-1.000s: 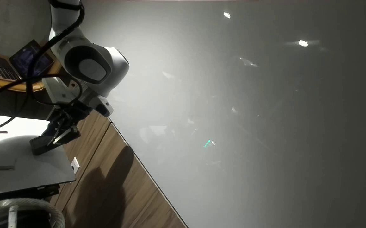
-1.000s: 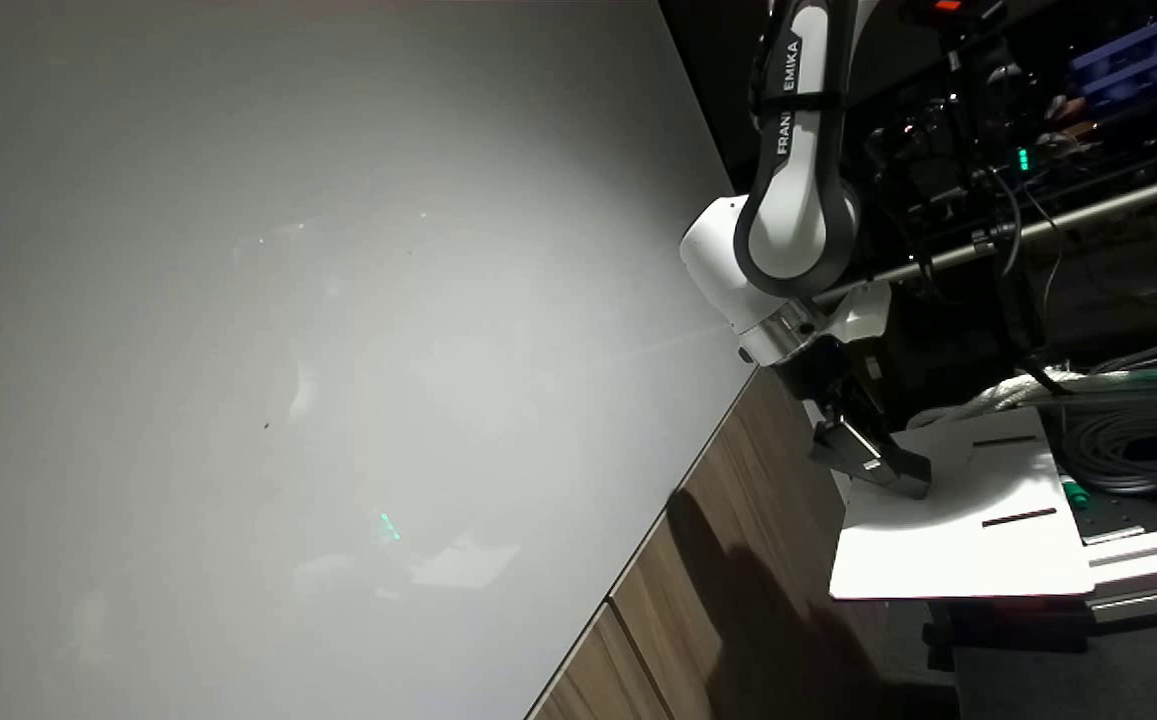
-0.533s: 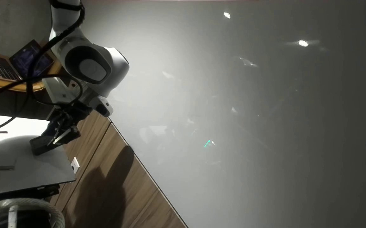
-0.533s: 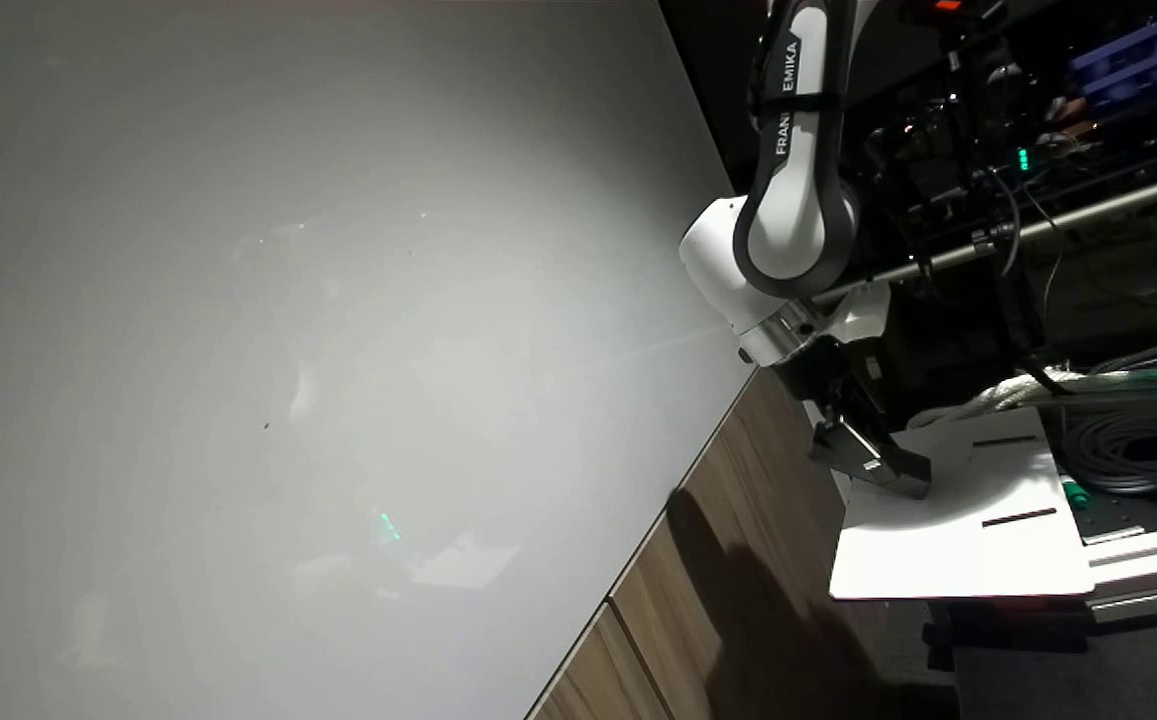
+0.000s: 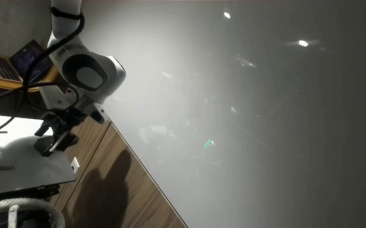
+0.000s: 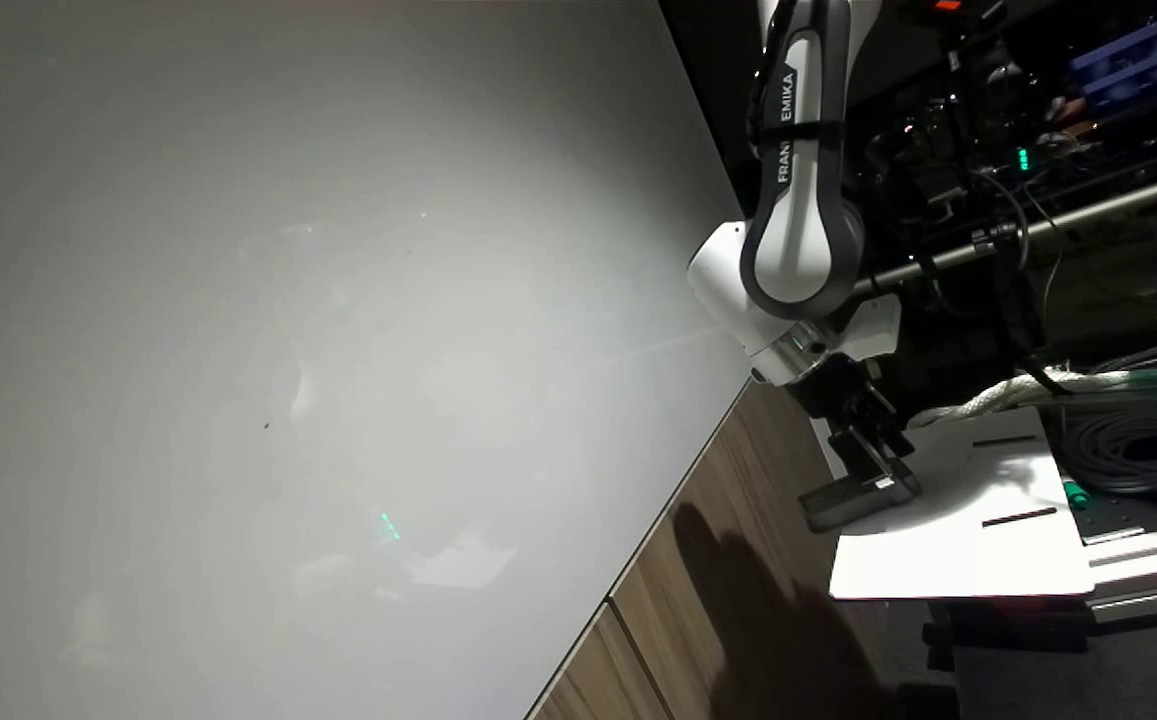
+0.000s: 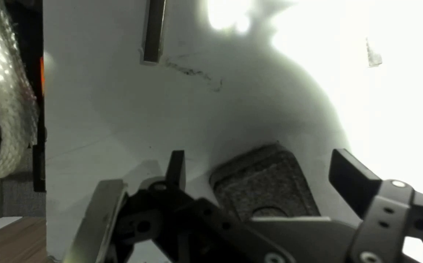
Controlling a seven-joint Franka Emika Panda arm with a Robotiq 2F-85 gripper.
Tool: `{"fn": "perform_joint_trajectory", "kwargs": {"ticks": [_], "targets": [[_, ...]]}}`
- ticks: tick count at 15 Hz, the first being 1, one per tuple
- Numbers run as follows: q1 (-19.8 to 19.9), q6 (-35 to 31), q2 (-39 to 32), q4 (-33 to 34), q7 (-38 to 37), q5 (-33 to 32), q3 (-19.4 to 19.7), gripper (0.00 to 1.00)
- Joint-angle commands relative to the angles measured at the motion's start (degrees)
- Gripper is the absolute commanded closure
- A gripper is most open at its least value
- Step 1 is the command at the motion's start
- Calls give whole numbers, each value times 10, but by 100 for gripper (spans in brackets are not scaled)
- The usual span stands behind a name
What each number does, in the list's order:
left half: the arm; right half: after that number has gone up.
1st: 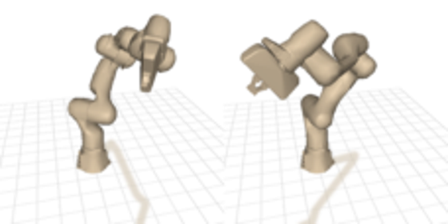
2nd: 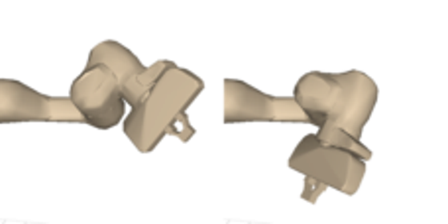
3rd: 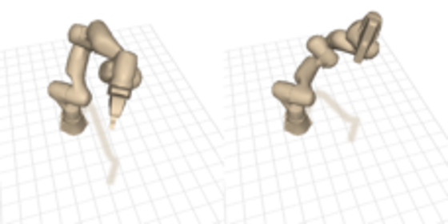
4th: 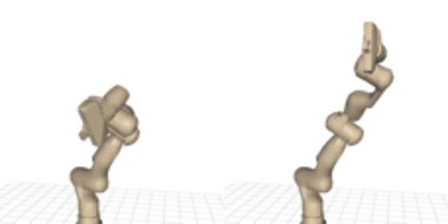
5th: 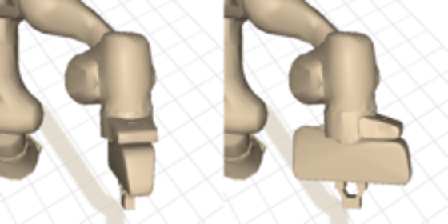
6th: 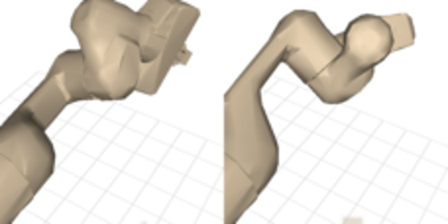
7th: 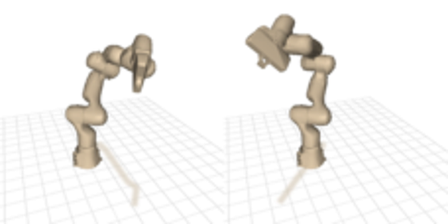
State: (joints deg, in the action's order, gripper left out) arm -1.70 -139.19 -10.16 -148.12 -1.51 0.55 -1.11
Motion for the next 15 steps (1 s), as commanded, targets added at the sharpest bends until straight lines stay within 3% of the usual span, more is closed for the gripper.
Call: {"fn": "perform_joint_trajectory", "kwargs": {"ticks": [1, 7, 15], "targets": [[5, 10, -11, 13, 13, 19, -5, 0], [-4, 8, 25, 9, -2, -23, 1, 0], [-6, -2, 17, 7, 23, 10, -21, 0]]}}
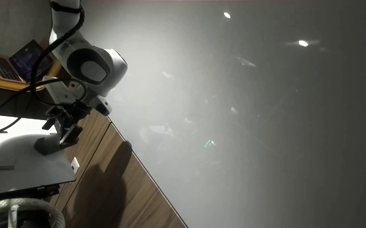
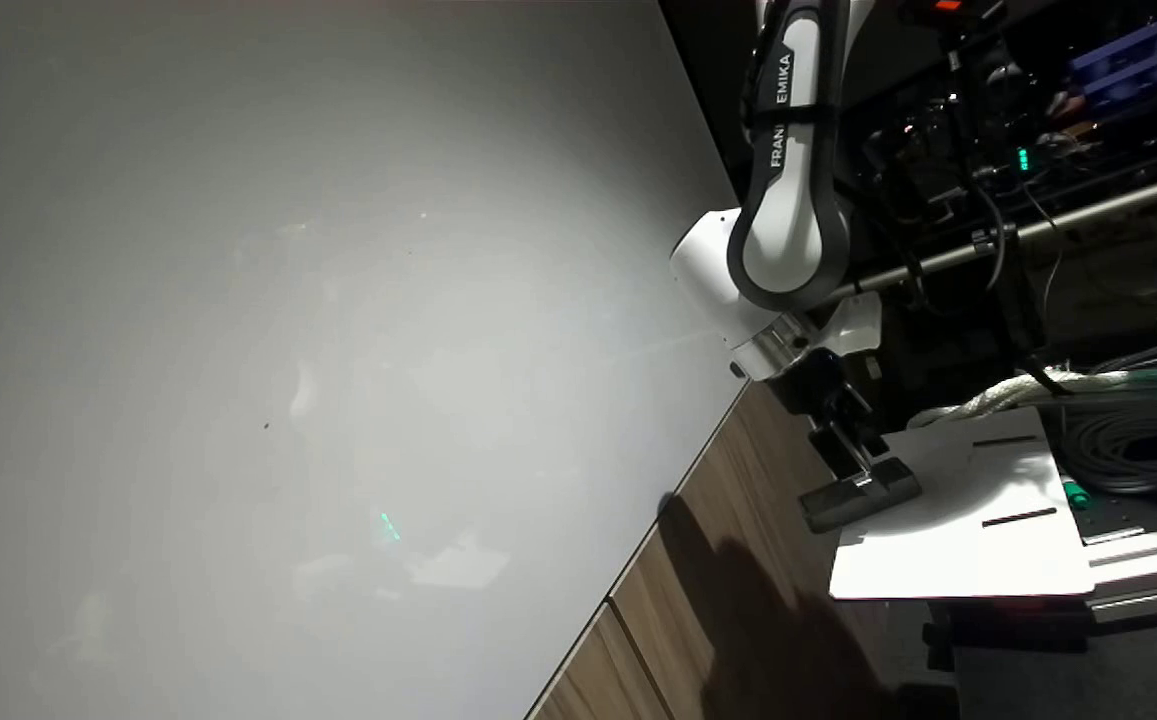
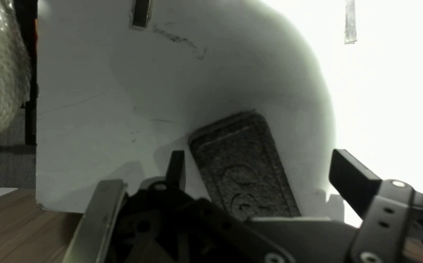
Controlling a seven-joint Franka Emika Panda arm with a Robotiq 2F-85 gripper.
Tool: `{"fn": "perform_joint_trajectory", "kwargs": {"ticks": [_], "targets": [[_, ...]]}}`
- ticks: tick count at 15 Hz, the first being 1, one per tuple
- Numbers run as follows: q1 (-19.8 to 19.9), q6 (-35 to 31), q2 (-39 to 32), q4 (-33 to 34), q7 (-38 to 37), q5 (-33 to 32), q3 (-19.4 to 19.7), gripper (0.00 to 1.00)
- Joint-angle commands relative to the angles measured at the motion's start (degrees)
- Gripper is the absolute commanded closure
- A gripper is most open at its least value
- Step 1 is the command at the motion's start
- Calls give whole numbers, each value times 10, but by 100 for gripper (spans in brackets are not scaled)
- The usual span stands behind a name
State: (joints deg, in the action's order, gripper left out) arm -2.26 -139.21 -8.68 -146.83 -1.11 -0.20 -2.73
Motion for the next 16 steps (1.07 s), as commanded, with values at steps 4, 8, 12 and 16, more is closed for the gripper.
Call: {"fn": "perform_joint_trajectory", "kwargs": {"ticks": [4, 8, 12, 16], "targets": [[-4, 2, 0, -9, 19, 21, -12, 0], [-10, 3, 1, -11, 19, 27, -22, 0], [-18, -2, 2, -20, 11, 18, -24, 0], [-25, -12, 17, -36, -22, -24, -14, 0]]}}
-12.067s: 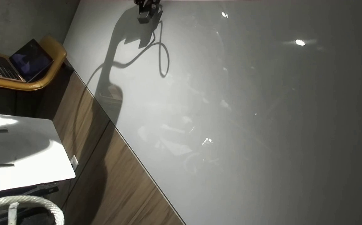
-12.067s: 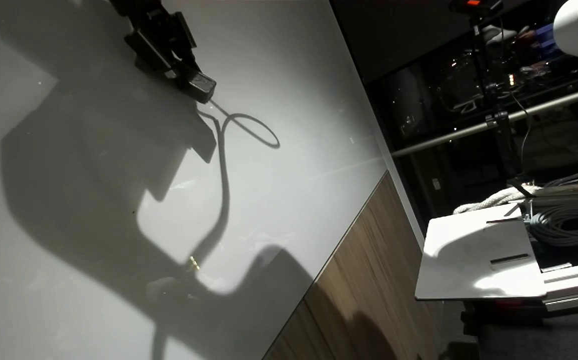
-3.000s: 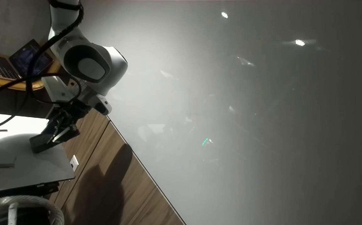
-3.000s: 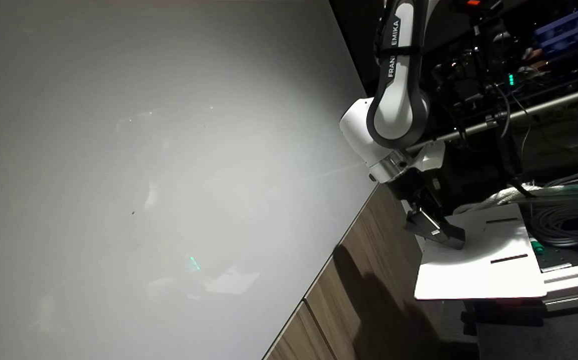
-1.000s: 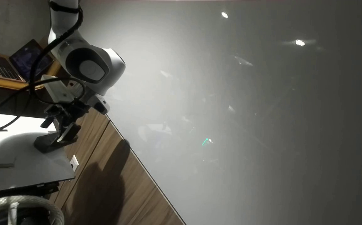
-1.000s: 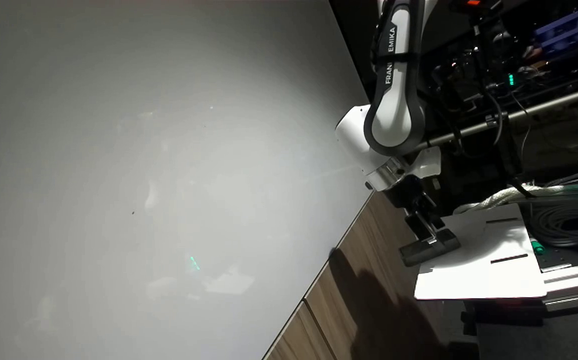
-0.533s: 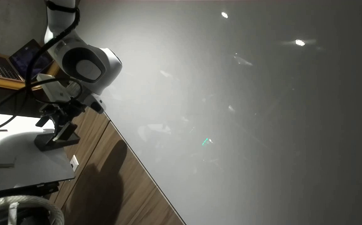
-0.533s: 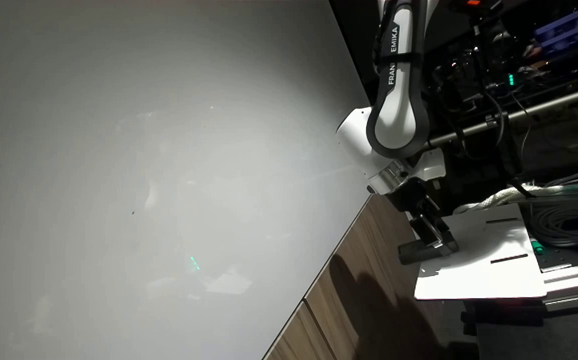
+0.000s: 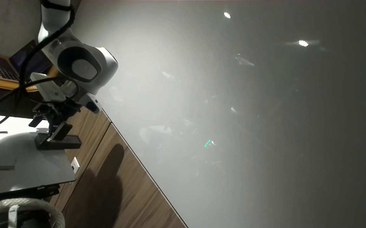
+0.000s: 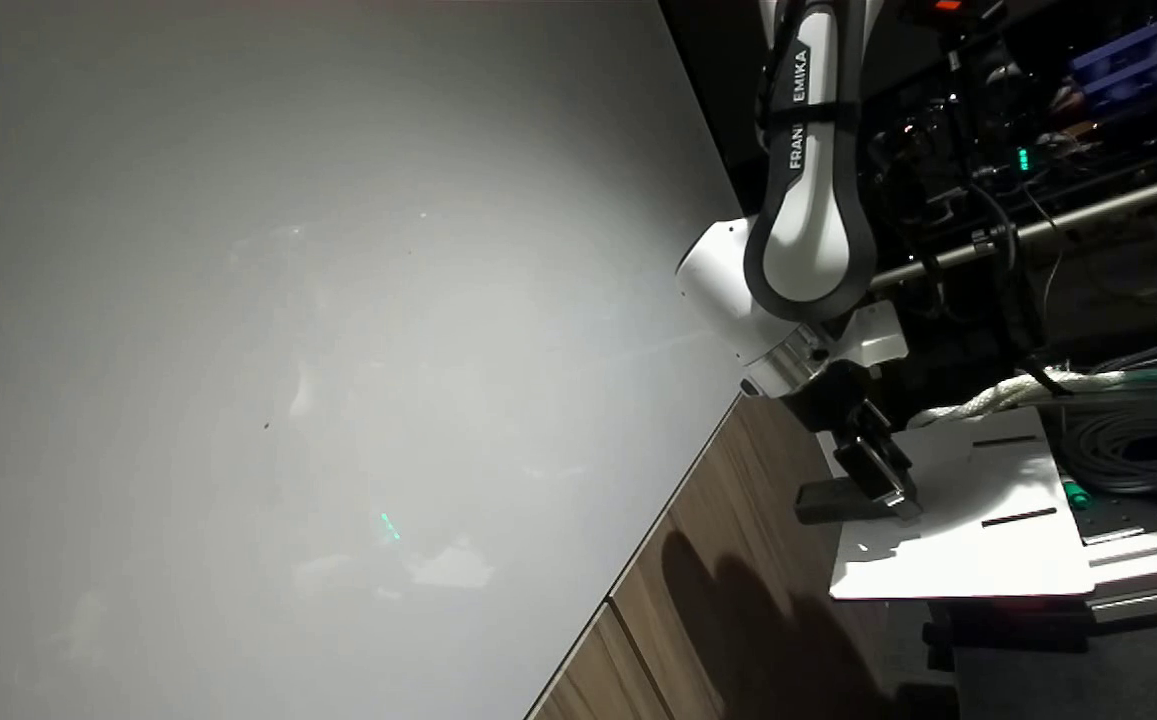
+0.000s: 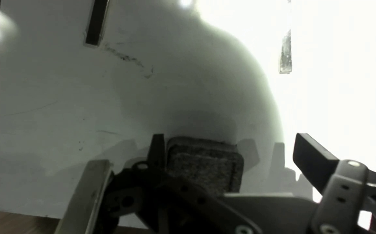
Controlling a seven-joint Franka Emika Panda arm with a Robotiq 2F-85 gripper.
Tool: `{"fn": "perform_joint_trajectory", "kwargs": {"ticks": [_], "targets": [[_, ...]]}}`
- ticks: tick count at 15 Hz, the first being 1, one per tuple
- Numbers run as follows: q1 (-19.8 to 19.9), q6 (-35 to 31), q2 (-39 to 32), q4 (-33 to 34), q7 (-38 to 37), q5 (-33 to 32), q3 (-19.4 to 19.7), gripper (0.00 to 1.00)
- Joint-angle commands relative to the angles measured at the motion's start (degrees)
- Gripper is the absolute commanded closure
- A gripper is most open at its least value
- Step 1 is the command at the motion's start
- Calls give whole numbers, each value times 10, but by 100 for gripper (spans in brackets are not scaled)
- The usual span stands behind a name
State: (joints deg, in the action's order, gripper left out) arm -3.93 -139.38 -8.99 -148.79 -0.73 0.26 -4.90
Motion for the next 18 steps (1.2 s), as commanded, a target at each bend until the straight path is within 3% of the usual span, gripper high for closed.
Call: {"fn": "perform_joint_trajectory", "kwargs": {"ticks": [1, 5, 12, 17, 18], "targets": [[-10, -8, 27, -22, -34, -43, 9, 0], [-15, 16, 109, -52, -61, -102, 3, 0], [-51, 45, 279, -61, -32, -14, -30, 0], [-76, 30, 319, -41, -42, 6, -46, 0], [-66, 32, 307, -43, -39, -6, -42, 0]]}}
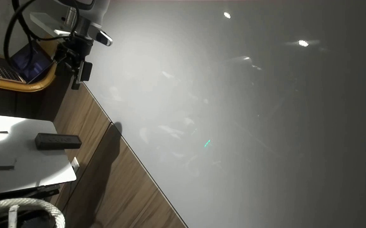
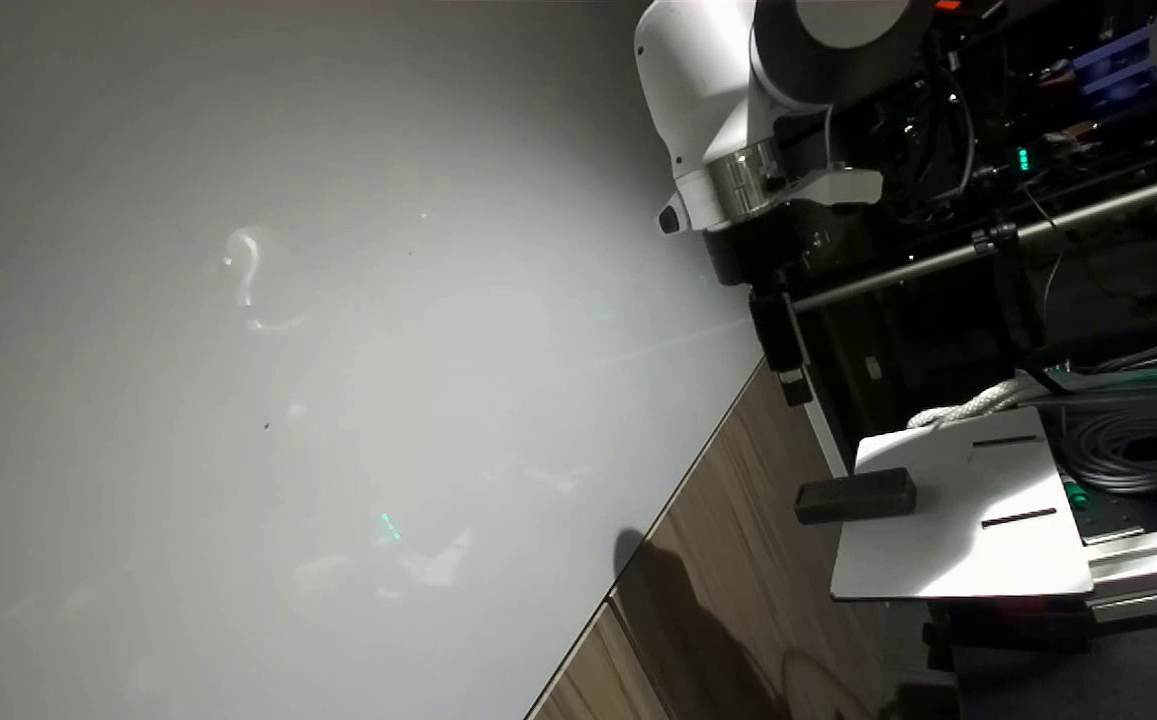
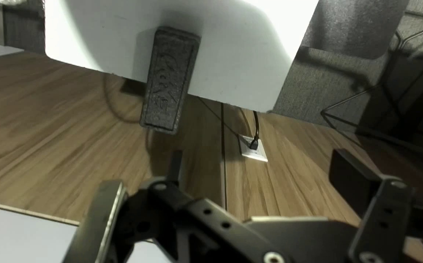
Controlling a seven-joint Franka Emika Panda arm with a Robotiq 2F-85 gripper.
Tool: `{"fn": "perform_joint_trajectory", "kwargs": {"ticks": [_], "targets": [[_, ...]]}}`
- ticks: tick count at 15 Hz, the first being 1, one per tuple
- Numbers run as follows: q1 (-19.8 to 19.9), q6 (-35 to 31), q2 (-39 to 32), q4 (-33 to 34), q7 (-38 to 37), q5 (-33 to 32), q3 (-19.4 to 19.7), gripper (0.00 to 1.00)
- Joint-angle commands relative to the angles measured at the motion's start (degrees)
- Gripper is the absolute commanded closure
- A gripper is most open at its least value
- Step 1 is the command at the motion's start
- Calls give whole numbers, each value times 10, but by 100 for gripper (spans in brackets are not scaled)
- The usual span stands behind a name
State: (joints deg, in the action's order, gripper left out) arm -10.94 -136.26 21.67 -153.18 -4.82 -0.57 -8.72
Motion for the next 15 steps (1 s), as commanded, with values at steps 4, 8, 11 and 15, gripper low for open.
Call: {"fn": "perform_joint_trajectory", "kwargs": {"ticks": [4, 8, 11, 15], "targets": [[4, 1, 1, -1, 1, 3, -6, 0], [5, 1, -1, -1, 1, 2, -6, 0], [5, 1, -1, -1, 1, 2, -6, 0], [5, 1, -1, -1, 1, 2, -6, 0]]}}
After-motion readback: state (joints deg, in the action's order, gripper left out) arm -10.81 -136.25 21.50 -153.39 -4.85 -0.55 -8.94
